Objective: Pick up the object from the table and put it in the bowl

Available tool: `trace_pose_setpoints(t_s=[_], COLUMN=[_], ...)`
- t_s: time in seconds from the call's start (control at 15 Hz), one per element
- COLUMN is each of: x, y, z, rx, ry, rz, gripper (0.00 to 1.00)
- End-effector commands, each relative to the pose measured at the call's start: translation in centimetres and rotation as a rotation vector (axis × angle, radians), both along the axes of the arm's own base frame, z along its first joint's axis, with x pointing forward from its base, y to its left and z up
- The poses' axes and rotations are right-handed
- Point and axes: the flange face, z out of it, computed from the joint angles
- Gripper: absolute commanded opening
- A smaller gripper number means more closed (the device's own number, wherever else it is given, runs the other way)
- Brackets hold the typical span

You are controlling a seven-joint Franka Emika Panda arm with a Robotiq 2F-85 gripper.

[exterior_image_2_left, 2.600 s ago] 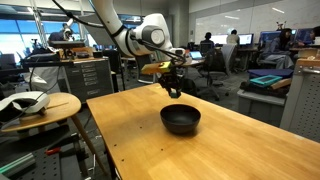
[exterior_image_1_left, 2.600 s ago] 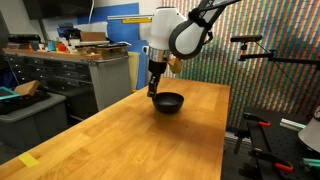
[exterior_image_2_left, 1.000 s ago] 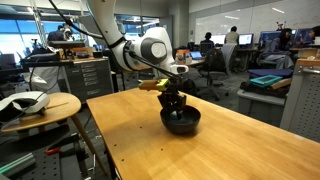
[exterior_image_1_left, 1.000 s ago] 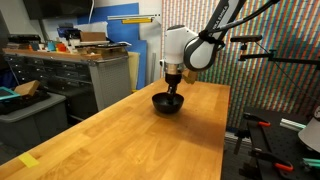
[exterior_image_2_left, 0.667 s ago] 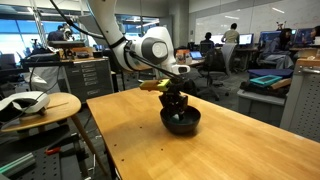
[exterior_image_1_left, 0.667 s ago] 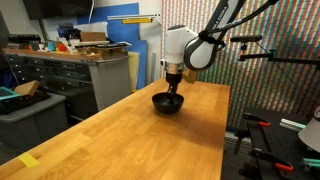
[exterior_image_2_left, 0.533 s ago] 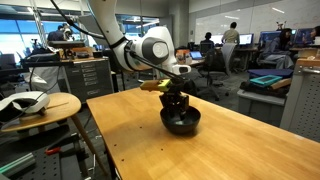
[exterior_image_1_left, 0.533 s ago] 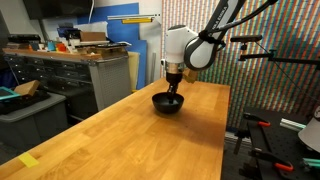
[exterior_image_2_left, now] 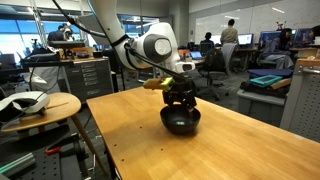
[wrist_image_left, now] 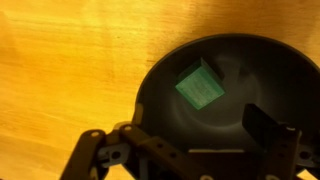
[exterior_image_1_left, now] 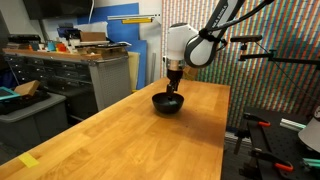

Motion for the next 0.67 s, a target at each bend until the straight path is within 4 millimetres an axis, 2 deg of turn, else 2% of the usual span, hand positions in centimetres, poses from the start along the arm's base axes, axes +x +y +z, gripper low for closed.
trace_pose_setpoints(t_s=[0.0, 0.33, 0.6], x=[0.0, 0.1, -0.2], y=[-0.4, -0.6, -0.9], z=[2.5, 4.9, 5.9], rx=[0.001, 0.006, -0.002], ry=[-0.028, -0.032, 0.018], rz=[-0.070, -0.156, -0.213], gripper=[1.00, 1.00, 1.00])
